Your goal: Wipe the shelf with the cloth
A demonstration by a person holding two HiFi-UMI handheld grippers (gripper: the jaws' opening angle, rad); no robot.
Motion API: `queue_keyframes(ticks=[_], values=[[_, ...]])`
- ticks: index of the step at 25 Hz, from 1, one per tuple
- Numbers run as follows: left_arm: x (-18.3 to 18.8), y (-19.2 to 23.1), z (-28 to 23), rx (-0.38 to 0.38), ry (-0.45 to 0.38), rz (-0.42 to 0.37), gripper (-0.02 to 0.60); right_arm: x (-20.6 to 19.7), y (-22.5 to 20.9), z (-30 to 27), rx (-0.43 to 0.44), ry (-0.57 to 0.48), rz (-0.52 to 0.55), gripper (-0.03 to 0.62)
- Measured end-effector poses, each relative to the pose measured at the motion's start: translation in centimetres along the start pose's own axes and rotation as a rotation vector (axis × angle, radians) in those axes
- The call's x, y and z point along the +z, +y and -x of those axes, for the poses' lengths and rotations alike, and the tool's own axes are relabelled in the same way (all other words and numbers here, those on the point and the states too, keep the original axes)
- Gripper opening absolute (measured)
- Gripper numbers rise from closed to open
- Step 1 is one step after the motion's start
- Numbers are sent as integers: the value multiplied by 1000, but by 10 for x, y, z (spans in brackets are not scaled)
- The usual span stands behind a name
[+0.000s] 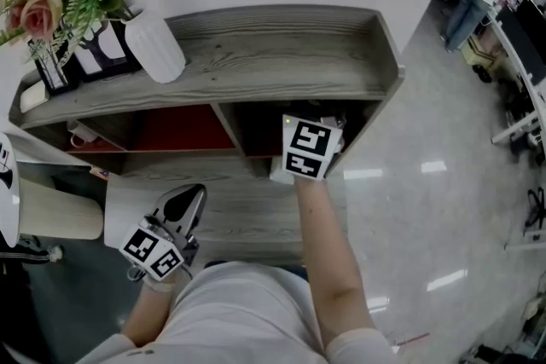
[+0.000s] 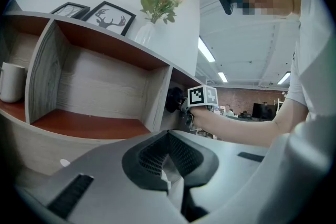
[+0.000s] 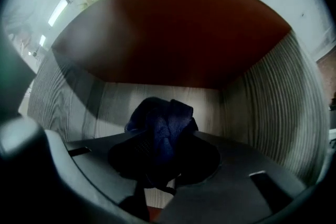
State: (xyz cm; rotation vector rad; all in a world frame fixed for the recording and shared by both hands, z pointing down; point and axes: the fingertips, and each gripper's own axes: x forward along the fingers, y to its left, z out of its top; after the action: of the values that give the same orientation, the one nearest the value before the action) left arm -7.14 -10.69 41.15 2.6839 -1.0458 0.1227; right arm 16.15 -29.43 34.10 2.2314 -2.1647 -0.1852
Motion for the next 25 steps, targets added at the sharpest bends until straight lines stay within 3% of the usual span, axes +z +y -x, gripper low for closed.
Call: queue_keyframes(ticks=[7,12,18,25], values=[[1,-8,-8,-30,6,-10,15,-27,-35,3,-116,63,-32,109],[-1,-6,-5,-20,11,-8,15,-60,-39,4,-148,176,-19,109],[-3,-2,2,0,6,2,15,-116,-32,5,-113,361,-18,109],[-6,2,10,27,0,16,15,-156,7,4,-11,485,-11,109]])
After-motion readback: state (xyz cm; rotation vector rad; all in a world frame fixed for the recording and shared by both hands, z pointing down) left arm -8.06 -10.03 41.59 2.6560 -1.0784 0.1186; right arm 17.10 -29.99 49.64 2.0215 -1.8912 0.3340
